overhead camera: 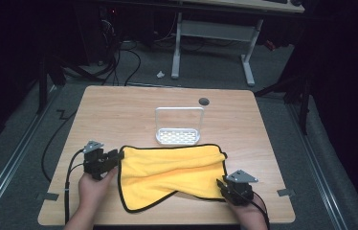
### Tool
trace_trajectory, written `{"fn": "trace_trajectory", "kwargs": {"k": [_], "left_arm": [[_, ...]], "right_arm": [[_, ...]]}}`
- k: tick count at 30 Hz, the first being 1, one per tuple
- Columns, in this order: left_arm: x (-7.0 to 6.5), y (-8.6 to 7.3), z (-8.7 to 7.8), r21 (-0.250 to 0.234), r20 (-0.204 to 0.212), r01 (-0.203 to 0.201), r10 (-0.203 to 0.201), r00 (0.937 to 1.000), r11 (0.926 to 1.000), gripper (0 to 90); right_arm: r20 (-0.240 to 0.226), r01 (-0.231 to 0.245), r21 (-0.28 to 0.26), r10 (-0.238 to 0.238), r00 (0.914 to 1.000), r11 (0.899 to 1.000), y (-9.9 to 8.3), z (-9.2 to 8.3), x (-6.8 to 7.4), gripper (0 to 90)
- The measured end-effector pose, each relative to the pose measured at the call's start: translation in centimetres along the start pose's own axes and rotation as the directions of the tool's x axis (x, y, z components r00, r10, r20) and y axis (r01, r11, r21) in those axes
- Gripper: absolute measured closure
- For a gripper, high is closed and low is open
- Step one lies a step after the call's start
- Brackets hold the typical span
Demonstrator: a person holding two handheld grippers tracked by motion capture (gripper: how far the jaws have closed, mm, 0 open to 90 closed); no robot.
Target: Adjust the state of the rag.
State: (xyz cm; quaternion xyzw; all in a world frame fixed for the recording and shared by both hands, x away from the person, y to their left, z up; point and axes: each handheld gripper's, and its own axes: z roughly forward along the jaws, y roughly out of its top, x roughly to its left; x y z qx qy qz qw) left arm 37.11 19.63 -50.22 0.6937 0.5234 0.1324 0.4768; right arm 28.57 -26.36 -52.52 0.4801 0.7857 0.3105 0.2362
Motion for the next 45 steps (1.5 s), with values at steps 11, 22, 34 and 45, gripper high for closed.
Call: {"fn": "trace_trajectory", "kwargs": {"k": [11,22,34,45], "left_arm": [[-8.0,-7.6,-3.3,0.189,0.130,-0.184,0.161,0.9784,0.9647,58.3],[-8.8,-7.4,-6.6,0.047,0.060,-0.174,0.171,0.9835,0.9837,52.9],[-10.2,-9.0,-2.7,0.231,0.181,-0.208,0.169,0.9690,0.9504,66.4],[-8.6,-10.0,-5.4,0.243,0.154,-0.193,0.159,0.9753,0.9505,70.4]], "right_arm": [[0.020,-0.004,0.007,0.004,0.9998,1.000,0.2,0.1,-0.3,73.2],[0.025,-0.021,0.001,0.021,0.9995,1.000,0.1,0.2,-0.8,73.8],[0.030,-0.017,0.002,0.017,0.9994,1.000,0.0,0.1,-0.7,74.2],[0.042,-0.023,0.001,0.023,0.9988,1.000,0.3,0.5,-1.5,74.0]]}}
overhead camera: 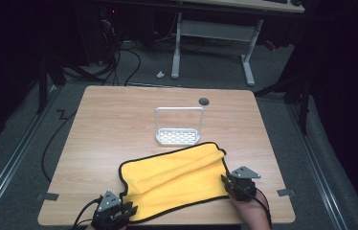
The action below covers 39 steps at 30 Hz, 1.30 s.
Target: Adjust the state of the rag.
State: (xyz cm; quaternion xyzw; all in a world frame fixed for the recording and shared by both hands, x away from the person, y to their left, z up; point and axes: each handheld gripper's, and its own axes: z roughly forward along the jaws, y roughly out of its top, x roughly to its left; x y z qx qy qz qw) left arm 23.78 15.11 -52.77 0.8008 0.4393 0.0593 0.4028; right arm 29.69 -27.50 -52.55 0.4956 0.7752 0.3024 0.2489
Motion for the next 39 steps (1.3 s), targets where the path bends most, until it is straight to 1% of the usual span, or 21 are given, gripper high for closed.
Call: {"fn": "trace_trajectory", "kwargs": {"k": [4,6,7,9,11,13,15,18,19,21,22,23,25,28,29,31,32,34,36,37,39], "left_arm": [[0.2,0.5,0.4,-0.002,0.016,0.019,-0.019,0.9997,0.9998,68.6],[0.3,0.9,0.9,-0.005,0.011,-0.002,0.002,0.9999,1.0000,67.1],[0.5,1.2,1.2,-0.013,0.012,-0.009,0.010,0.9999,0.9999,66.7],[1.0,2.0,1.9,-0.015,0.023,-0.003,0.003,0.9997,0.9999,66.4],[1.7,2.8,2.5,-0.018,0.021,-0.014,0.014,0.9997,0.9997,65.6],[2.1,3.4,2.9,-0.011,0.028,-0.009,0.009,0.9996,0.9999,65.5],[2.1,3.5,2.9,-0.003,0.031,-0.009,0.009,0.9995,1.0000,65.5],[1.7,2.8,2.3,0.004,0.031,-0.013,0.013,0.9994,0.9999,65.0],[1.5,2.5,2.0,0.006,0.035,-0.008,0.008,0.9994,0.9999,64.9],[1.2,1.8,1.4,0.008,0.040,-0.003,0.003,0.9992,1.0000,64.9],[1.0,1.4,1.1,0.007,0.044,0.000,0.000,0.9990,1.0000,64.9],[0.8,1.1,0.8,0.009,0.048,0.002,-0.003,0.9988,1.0000,64.9],[0.5,0.5,0.3,0.021,0.054,-0.003,0.001,0.9985,0.9998,64.9],[-0.1,-0.2,-0.4,0.034,0.067,-0.008,0.005,0.9977,0.9994,64.4],[-0.1,-0.2,-0.5,0.038,0.075,-0.010,0.007,0.9972,0.9992,63.4],[0.2,0.3,-0.4,0.041,0.081,-0.013,0.009,0.9967,0.9991,61.3],[0.8,1.0,-0.2,0.027,0.078,-0.004,0.001,0.9970,0.9996,59.8],[1.6,2.3,0.3,-0.003,0.088,0.011,-0.010,0.9960,0.9999,59.6],[2.5,3.8,1.3,-0.016,0.065,-0.007,0.008,0.9979,0.9999,59.3],[2.7,4.1,1.7,-0.012,0.064,-0.017,0.017,0.9978,0.9998,59.4],[3.1,4.4,3.0,0.035,0.044,-0.014,0.012,0.9990,0.9993,59.4]], "right_arm": [[0.001,0.000,0.017,0.000,1.0000,1.000,-0.8,-1.1,0.1,74.3],[0.006,-0.003,0.030,0.002,1.0000,1.000,-1.4,-1.9,0.1,74.3],[0.009,-0.002,0.024,0.002,1.0000,1.000,-2.0,-2.4,0.1,74.4],[0.008,-0.027,0.030,0.027,0.9996,0.999,-2.9,-3.4,0.1,74.4],[0.013,-0.026,0.039,0.026,0.9996,0.999,-3.4,-4.1,0.2,74.4],[0.014,-0.027,0.043,0.026,0.9996,0.999,-3.5,-4.4,0.4,73.5],[0.018,-0.011,0.033,0.011,0.9998,0.999,-2.9,-4.2,0.6,72.5],[0.022,0.003,0.029,-0.004,0.9997,1.000,-1.4,-3.2,0.4,71.6],[0.027,0.002,0.031,-0.003,0.9996,1.000,-1.2,-2.9,0.3,71.6],[0.017,-0.016,0.049,0.015,0.9997,0.999,-1.0,-2.3,0.0,71.7],[0.012,-0.014,0.059,0.013,0.9998,0.998,-1.1,-2.1,0.0,72.0],[0.007,-0.017,0.050,0.016,0.9998,0.999,-1.5,-2.2,0.2,72.2],[-0.016,-0.022,0.042,0.022,0.9996,0.999,-2.4,-3.2,0.6,72.2],[-0.024,-0.014,0.044,0.015,0.9996,0.999,-3.5,-4.5,1.1,71.7],[-0.018,-0.005,0.040,0.006,0.9998,0.999,-3.7,-4.8,1.3,71.2],[-0.012,-0.004,0.018,0.004,0.9999,1.000,-3.5,-5.0,1.3,71.0],[-0.016,-0.012,0.010,0.012,0.9998,1.000,-3.1,-5.0,1.1,70.8],[-0.011,-0.019,0.005,0.019,0.9997,1.000,-2.0,-4.3,0.7,70.3],[-0.005,-0.022,0.009,0.022,0.9998,1.000,-0.8,-3.1,0.2,70.0],[-0.002,-0.026,0.014,0.026,0.9997,1.000,-0.4,-2.5,0.0,69.5],[0.001,-0.034,0.033,0.034,0.9994,0.999,0.0,-1.6,-0.4,69.3]]}}
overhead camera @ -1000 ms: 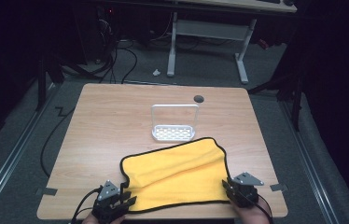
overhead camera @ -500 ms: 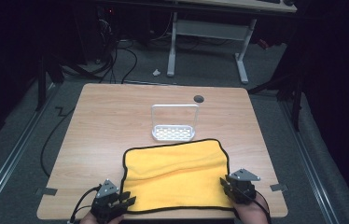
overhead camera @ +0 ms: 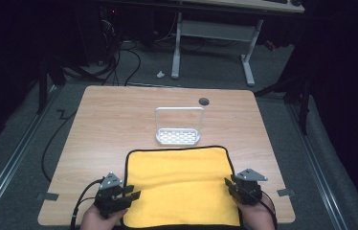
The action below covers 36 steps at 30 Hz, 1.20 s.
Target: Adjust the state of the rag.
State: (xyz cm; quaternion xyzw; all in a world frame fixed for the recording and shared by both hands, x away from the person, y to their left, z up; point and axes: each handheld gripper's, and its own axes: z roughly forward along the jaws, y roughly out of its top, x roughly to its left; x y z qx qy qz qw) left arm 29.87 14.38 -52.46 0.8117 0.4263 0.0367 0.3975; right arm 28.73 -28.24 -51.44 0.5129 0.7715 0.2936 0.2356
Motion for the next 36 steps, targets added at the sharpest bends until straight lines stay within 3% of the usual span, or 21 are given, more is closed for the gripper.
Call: {"fn": "trace_trajectory", "kwargs": {"k": [2,8,11,14,16,18,20,24,29,31,36], "left_arm": [[-0.1,-0.4,-0.1,-0.018,0.009,0.004,-0.004,1.0000,0.9998,59.5],[-1.4,-1.6,-1.2,0.005,0.043,-0.001,0.001,0.9991,1.0000,58.7],[-0.6,-0.5,-1.4,-0.059,0.060,0.017,-0.014,0.9981,0.9981,58.4],[1.0,1.8,-0.4,-0.100,0.021,0.008,-0.006,0.9998,0.9949,58.8],[2.1,3.2,1.3,-0.063,-0.026,0.005,-0.007,0.9996,0.9980,59.1],[3.2,4.0,3.1,-0.042,-0.087,-0.020,0.016,0.9960,0.9989,59.8],[3.8,4.7,3.8,-0.069,-0.089,-0.001,-0.005,0.9960,0.9976,62.6],[3.9,5.8,4.8,-0.069,-0.100,0.001,-0.008,0.9949,0.9976,62.5],[3.6,6.0,4.5,-0.048,-0.089,0.006,-0.011,0.9960,0.9988,59.8],[4.0,6.0,3.9,-0.070,-0.106,0.001,-0.009,0.9943,0.9975,57.7],[6.3,6.3,3.3,-0.144,-0.145,0.023,-0.044,0.9884,0.9892,50.2]], "right_arm": [[-0.003,-0.001,0.023,0.001,1.0000,1.000,-0.3,0.3,-0.1,69.1],[-0.011,0.001,0.012,-0.001,0.9999,1.000,-2.2,-1.3,0.0,67.3],[-0.011,-0.016,-0.007,0.015,0.9998,1.000,-1.7,-1.2,-0.3,65.6],[-0.004,-0.027,-0.004,0.027,0.9996,1.000,-0.8,-0.4,-0.6,65.0],[0.007,-0.036,0.003,0.036,0.9993,0.999,-0.3,0.3,-1.0,65.2],[0.018,-0.021,0.016,0.021,0.9996,1.000,0.2,1.2,-1.3,66.5],[0.034,-0.020,0.017,0.019,0.9992,1.000,0.7,1.7,-1.6,66.6],[0.058,-0.047,0.018,0.045,0.9973,0.999,1.4,2.5,-2.9,66.7],[0.071,-0.058,0.028,0.056,0.9959,0.998,1.8,2.5,-3.5,64.3],[0.061,-0.061,-0.003,0.061,0.9962,0.998,1.8,1.8,-3.2,62.5],[0.047,-0.008,-0.063,0.011,0.9989,0.998,1.8,0.4,-1.1,58.7]]}}
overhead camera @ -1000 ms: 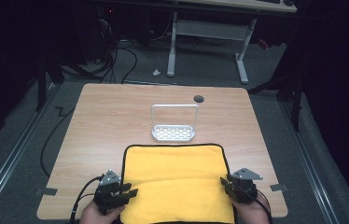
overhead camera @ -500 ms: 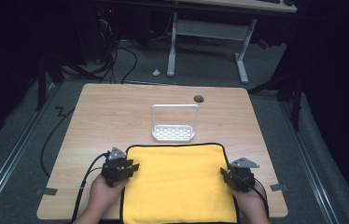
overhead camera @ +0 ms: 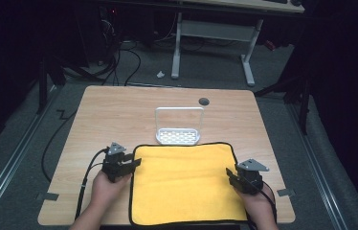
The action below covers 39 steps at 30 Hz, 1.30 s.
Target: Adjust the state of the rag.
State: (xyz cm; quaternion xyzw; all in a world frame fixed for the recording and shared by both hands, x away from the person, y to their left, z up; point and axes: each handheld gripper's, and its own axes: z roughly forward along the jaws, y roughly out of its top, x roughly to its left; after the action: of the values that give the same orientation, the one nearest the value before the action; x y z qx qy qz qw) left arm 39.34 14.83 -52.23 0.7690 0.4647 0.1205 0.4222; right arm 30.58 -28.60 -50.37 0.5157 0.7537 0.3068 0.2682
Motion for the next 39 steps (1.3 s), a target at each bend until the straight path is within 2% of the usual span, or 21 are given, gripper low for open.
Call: {"fn": "trace_trajectory", "kwargs": {"k": [1,3,5,6,9,11,15,17,19,22,23,24,27,29,32,36,39], "left_arm": [[0.4,0.1,0.1,-0.003,-0.004,0.008,-0.008,1.0000,1.0000,49.5],[0.8,0.4,0.7,0.027,-0.023,-0.015,0.015,0.9996,0.9995,49.2],[1.0,0.8,1.2,0.024,-0.020,-0.038,0.039,0.9990,0.9990,48.4],[1.1,1.0,1.6,0.029,-0.014,-0.035,0.035,0.9993,0.9990,47.7],[1.1,1.4,2.3,0.005,-0.001,-0.035,0.035,0.9994,0.9994,44.5],[1.3,1.5,2.9,0.021,0.000,-0.025,0.025,0.9997,0.9995,43.8],[1.1,1.7,3.6,0.032,-0.005,-0.044,0.044,0.9990,0.9985,41.3],[0.9,1.8,3.7,0.039,-0.011,-0.078,0.078,0.9969,0.9962,40.8],[1.0,1.9,3.8,0.036,0.001,-0.073,0.073,0.9973,0.9967,41.6],[1.1,1.9,3.8,0.031,-0.009,-0.062,0.062,0.9980,0.9976,50.3],[1.0,1.8,3.8,0.029,-0.027,-0.071,0.072,0.9970,0.9970,52.3],[0.8,1.8,3.8,0.027,-0.028,-0.084,0.085,0.9960,0.9961,55.6],[0.3,1.6,3.8,0.029,-0.063,-0.135,0.137,0.9886,0.9904,60.3],[0.2,1.5,3.8,0.034,-0.061,-0.139,0.140,0.9882,0.9898,64.1],[0.4,1.5,3.7,0.030,-0.043,-0.126,0.127,0.9910,0.9916,72.3],[0.4,1.5,3.7,0.031,-0.014,-0.133,0.133,0.9910,0.9906,81.9],[0.9,1.5,3.6,0.030,0.018,-0.088,0.087,0.9960,0.9957,82.6]], "right_arm": [[-0.007,0.006,-0.010,-0.006,1.0000,1.000,0.0,-0.1,0.4,58.5],[-0.019,0.014,-0.024,-0.014,0.9997,1.000,0.1,-0.2,1.1,58.4],[-0.029,0.026,-0.030,-0.027,0.9992,0.999,0.3,-0.2,1.8,58.4],[-0.036,0.032,-0.029,-0.033,0.9988,0.999,0.4,-0.2,2.1,58.3],[-0.057,0.048,-0.038,-0.050,0.9971,0.998,0.7,-0.1,3.2,58.3],[-0.071,0.061,-0.044,-0.064,0.9954,0.997,0.9,-0.1,3.9,57.7],[-0.093,0.084,-0.054,-0.089,0.9916,0.995,1.3,0.0,5.0,57.0],[-0.099,0.097,-0.056,-0.102,0.9898,0.994,1.5,0.0,5.5,56.7],[-0.110,0.107,-0.055,-0.112,0.9876,0.993,1.6,0.0,6.0,56.5],[-0.122,0.115,-0.062,-0.122,0.9850,0.991,1.7,0.0,6.5,56.5],[-0.125,0.116,-0.064,-0.123,0.9845,0.991,1.7,0.0,6.7,56.5],[-0.127,0.116,-0.063,-0.123,0.9841,0.991,1.8,0.0,6.9,56.5],[-0.138,0.124,-0.065,-0.132,0.9816,0.990,1.8,0.0,7.2,56.5],[-0.139,0.131,-0.064,-0.138,0.9805,0.989,1.8,0.0,7.5,56.5],[-0.147,0.140,-0.057,-0.147,0.9781,0.988,1.8,0.1,7.9,56.6],[-0.160,0.153,-0.062,-0.161,0.9738,0.986,1.9,0.0,8.8,56.6],[-0.182,0.161,-0.074,-0.172,0.9682,0.984,2.1,-0.2,10.0,56.2]]}}
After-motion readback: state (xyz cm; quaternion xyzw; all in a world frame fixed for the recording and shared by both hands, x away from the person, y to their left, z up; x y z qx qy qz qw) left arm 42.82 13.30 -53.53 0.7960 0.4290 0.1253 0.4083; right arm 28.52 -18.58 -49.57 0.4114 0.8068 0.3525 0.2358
